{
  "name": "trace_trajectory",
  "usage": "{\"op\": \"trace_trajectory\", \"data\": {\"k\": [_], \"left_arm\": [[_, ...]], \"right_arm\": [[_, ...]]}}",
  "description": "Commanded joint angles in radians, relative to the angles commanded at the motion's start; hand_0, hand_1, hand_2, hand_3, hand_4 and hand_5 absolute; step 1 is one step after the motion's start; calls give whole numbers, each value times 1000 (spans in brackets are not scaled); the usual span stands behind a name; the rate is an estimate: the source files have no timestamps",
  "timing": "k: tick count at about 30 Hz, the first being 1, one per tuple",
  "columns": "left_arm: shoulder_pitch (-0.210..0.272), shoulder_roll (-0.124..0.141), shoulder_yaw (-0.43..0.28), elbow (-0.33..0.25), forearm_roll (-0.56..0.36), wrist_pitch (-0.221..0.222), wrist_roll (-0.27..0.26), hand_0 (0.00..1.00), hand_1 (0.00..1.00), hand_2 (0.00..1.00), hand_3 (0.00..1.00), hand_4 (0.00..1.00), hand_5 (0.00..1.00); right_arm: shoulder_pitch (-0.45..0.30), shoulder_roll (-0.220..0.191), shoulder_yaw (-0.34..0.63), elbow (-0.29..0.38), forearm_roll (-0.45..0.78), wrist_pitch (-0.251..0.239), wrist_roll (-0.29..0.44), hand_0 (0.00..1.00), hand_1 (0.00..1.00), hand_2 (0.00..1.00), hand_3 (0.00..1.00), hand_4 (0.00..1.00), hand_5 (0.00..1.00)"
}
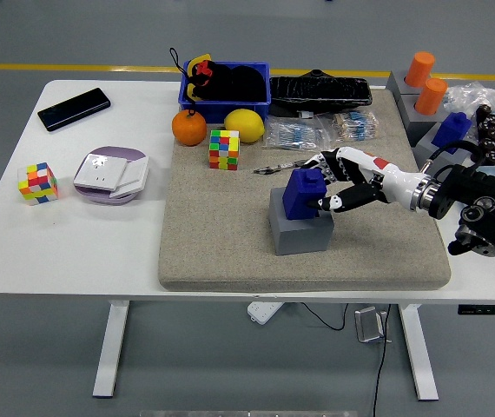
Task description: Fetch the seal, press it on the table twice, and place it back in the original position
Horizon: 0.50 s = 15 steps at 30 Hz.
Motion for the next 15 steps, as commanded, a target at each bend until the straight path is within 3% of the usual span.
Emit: {"op": "trace_trajectory", "data": {"k": [15], "left_arm": [[0, -1, 1, 0, -1, 0, 0, 722, 696, 684, 759, 698, 291]], "right_arm": [[9, -4, -4, 8, -18, -1, 0, 649, 520, 496, 534, 765, 2]]}}
